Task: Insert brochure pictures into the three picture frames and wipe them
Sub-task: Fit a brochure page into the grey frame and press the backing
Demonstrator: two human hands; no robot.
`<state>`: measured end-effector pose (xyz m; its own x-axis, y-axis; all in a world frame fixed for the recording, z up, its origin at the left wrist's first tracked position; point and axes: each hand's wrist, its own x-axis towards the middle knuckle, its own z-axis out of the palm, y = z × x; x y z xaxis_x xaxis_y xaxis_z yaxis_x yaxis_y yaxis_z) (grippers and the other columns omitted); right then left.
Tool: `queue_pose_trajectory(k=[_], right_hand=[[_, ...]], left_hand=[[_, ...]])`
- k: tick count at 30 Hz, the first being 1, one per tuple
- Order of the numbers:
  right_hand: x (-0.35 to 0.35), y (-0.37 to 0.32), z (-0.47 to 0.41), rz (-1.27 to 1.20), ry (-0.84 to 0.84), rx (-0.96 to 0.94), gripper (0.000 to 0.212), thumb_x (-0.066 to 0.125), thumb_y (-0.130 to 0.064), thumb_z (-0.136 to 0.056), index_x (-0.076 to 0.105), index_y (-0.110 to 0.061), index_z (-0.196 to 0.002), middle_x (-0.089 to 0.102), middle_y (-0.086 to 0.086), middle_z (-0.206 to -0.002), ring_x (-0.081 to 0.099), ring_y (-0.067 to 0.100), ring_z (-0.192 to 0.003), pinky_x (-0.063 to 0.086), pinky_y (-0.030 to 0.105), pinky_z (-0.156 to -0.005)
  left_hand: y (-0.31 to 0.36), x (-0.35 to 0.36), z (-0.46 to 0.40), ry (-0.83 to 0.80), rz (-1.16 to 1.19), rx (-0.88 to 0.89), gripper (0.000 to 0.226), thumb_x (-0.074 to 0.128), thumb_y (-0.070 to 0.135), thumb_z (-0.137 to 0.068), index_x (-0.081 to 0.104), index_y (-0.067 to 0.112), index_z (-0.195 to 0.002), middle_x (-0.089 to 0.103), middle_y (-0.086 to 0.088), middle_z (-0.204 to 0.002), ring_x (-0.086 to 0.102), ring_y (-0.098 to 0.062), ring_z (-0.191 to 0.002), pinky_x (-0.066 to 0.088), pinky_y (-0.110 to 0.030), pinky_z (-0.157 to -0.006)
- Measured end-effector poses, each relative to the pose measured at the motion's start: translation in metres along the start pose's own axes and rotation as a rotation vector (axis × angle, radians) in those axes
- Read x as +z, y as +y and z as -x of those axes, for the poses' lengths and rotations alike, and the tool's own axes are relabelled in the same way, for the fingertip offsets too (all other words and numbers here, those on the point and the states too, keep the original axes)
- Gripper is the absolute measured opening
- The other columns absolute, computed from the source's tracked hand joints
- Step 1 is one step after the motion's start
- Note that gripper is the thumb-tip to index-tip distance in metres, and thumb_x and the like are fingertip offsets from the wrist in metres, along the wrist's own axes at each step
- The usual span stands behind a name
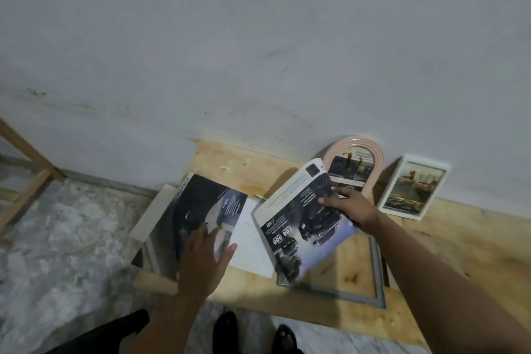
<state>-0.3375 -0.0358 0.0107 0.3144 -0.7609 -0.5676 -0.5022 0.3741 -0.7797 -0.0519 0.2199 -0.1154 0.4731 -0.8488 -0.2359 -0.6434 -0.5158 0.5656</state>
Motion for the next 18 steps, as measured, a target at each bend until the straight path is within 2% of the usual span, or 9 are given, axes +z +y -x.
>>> queue_pose_trajectory(k=[2,4,6,7,10,13,14,16,18], right_hand=[[-0.012,0.018,0.014,-0.191,0.017,0.042,0.055,0.090,-0.024,-0.076,0.070,-0.003,-0.122,0.075,0.018,-0.115,0.073,0.037,-0.106,0.053,0.053,-0.103],[-0.021,0.041,0.025,-0.310,0.040,0.101,0.057,0.090,-0.025,-0.076,0.069,0.001,-0.122,0.073,0.022,-0.119,0.070,0.041,-0.110,0.050,0.057,-0.105],[-0.027,0.064,0.038,-0.367,0.076,0.154,0.065,0.094,-0.029,-0.071,0.068,0.001,-0.122,0.073,0.022,-0.118,0.071,0.042,-0.108,0.052,0.057,-0.103],[-0.028,0.074,0.044,-0.354,0.114,0.182,0.069,0.096,-0.032,-0.067,0.068,-0.001,-0.121,0.074,0.021,-0.115,0.073,0.041,-0.104,0.055,0.056,-0.099],[-0.032,0.108,0.056,-0.314,0.277,0.173,0.068,0.097,-0.037,-0.066,0.066,-0.006,-0.118,0.078,0.013,-0.105,0.077,0.031,-0.091,0.063,0.044,-0.082],[-0.040,0.137,0.068,-0.317,0.412,0.157,0.061,0.092,-0.049,-0.070,0.070,-0.010,-0.112,0.079,0.005,-0.095,0.077,0.022,-0.083,0.062,0.041,-0.083],[-0.044,0.144,0.072,-0.318,0.439,0.153,0.051,0.088,-0.044,-0.077,0.072,-0.007,-0.109,0.079,0.006,-0.089,0.076,0.021,-0.077,0.062,0.039,-0.079],[-0.054,0.157,0.077,-0.270,0.513,0.179,0.029,0.084,-0.022,-0.084,0.072,-0.001,-0.100,0.078,0.012,-0.084,0.075,0.024,-0.072,0.062,0.036,-0.071],[-0.063,0.173,0.076,-0.193,0.555,0.234,0.020,0.084,-0.012,-0.082,0.071,0.001,-0.090,0.078,0.015,-0.083,0.074,0.031,-0.076,0.061,0.043,-0.075]], left_hand=[[0.045,-0.006,-0.002,-0.186,0.383,-0.111,0.078,0.030,0.098,-0.075,0.060,0.035,-0.110,0.064,0.005,-0.110,0.064,-0.026,-0.115,0.050,-0.039,-0.094],[0.086,-0.009,-0.003,-0.443,0.721,-0.307,0.078,0.041,0.097,-0.069,0.058,0.037,-0.116,0.066,0.003,-0.114,0.065,-0.024,-0.113,0.052,-0.043,-0.100],[0.116,-0.002,-0.004,-0.694,0.954,-0.426,0.062,0.054,0.080,-0.084,0.064,0.031,-0.121,0.071,-0.003,-0.120,0.068,-0.027,-0.113,0.053,-0.047,-0.104],[0.129,0.004,-0.004,-0.735,1.016,-0.423,0.049,0.060,0.067,-0.092,0.067,0.028,-0.121,0.074,-0.005,-0.120,0.070,-0.029,-0.113,0.053,-0.049,-0.104],[0.153,0.026,-0.005,-0.606,0.950,-0.318,0.018,0.070,0.026,-0.097,0.071,0.020,-0.114,0.078,-0.005,-0.113,0.075,-0.024,-0.103,0.056,-0.043,-0.096],[0.167,0.044,-0.005,-0.450,0.718,-0.246,0.017,0.067,0.003,-0.094,0.074,0.018,-0.100,0.079,-0.002,-0.098,0.074,-0.019,-0.092,0.056,-0.030,-0.078],[0.170,0.048,-0.005,-0.427,0.675,-0.247,0.016,0.066,0.003,-0.094,0.073,0.017,-0.097,0.078,-0.002,-0.094,0.073,-0.019,-0.089,0.054,-0.027,-0.074],[0.174,0.057,-0.005,-0.400,0.626,-0.272,0.012,0.063,0.000,-0.093,0.069,0.010,-0.089,0.076,-0.009,-0.087,0.070,-0.025,-0.078,0.056,-0.034,-0.069],[0.175,0.066,-0.007,-0.436,0.660,-0.330,0.011,0.061,-0.007,-0.090,0.061,-0.003,-0.079,0.070,-0.019,-0.075,0.059,-0.029,-0.061,0.052,-0.039,-0.058]])
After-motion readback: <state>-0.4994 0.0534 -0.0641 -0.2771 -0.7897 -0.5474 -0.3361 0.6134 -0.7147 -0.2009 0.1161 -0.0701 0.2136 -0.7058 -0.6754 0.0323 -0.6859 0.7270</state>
